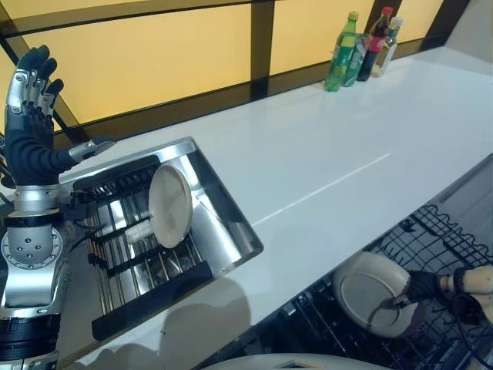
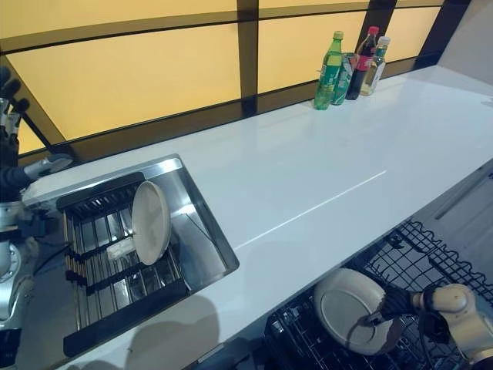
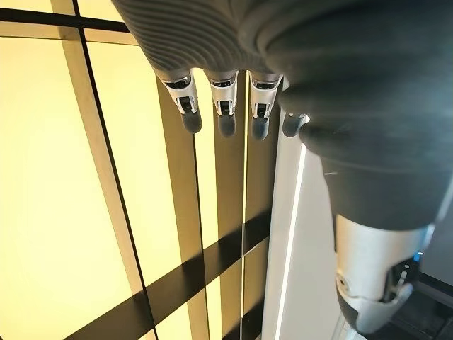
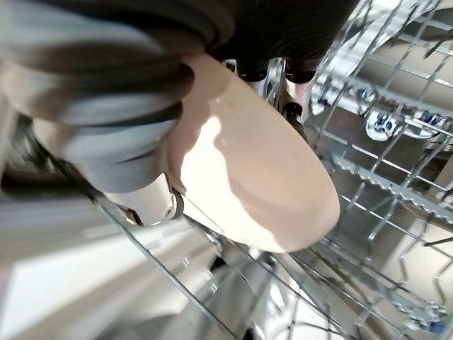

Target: Pick up plates and place into dishwasher.

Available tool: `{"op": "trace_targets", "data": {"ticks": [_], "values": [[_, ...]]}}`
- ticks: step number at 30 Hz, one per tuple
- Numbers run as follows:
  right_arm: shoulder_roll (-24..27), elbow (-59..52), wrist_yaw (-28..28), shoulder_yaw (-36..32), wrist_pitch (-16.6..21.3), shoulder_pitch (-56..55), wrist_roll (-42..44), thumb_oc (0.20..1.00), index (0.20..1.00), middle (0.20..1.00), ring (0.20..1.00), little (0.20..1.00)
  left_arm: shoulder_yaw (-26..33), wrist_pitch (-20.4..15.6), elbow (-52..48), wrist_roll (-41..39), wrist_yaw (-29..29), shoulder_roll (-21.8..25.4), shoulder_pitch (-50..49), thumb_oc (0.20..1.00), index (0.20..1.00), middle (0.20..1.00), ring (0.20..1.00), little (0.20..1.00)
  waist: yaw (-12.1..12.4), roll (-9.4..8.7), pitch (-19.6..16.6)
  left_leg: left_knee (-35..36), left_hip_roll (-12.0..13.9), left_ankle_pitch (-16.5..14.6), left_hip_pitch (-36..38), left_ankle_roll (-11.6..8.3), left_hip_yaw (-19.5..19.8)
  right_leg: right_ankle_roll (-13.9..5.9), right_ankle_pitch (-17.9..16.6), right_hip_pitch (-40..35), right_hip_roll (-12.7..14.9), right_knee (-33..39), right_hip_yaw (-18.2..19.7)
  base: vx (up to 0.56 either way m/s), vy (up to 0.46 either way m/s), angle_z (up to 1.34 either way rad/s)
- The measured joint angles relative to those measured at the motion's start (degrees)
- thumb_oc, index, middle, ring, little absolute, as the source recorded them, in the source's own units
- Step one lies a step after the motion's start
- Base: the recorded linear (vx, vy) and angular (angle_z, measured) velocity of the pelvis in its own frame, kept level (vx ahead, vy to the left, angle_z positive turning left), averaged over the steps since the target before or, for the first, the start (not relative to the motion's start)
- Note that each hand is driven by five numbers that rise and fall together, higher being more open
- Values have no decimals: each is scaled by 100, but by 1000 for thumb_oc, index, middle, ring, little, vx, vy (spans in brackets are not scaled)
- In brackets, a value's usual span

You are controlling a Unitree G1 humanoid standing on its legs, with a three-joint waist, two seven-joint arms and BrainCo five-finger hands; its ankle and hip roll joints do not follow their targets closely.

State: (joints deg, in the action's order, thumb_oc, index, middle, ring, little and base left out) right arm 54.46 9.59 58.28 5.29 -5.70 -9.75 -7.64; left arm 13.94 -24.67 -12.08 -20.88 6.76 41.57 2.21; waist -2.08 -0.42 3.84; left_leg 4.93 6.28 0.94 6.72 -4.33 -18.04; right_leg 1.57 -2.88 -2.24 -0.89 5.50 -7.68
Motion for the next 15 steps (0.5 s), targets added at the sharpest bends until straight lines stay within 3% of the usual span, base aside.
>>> {"op": "trace_targets", "data": {"ticks": [8, 15], "values": [[-78, 7, 97, 574, 25, 113, -660, 200, 200, 200, 200, 200, -158, 166, -66, 47, 76, -6, 1, 1000, 1000, 1000, 1000, 1000, 2, -32, 62, 2, 1, -3, 53, -2, 104, 3, 46, -98, 5, 0, -86, 8, 10, 6], [-399, -29, -500, 933, -62, 165, -1469, 200, 200, 200, 200, 200, -163, 296, -232, 166, 180, -12, 1, 1000, 1000, 1000, 1000, 1000, 5, -23, 173, 2, 1, -3, 76, -2, 114, 8, 52, -125, 5, 1, -94, 0, 0, 0]]}}
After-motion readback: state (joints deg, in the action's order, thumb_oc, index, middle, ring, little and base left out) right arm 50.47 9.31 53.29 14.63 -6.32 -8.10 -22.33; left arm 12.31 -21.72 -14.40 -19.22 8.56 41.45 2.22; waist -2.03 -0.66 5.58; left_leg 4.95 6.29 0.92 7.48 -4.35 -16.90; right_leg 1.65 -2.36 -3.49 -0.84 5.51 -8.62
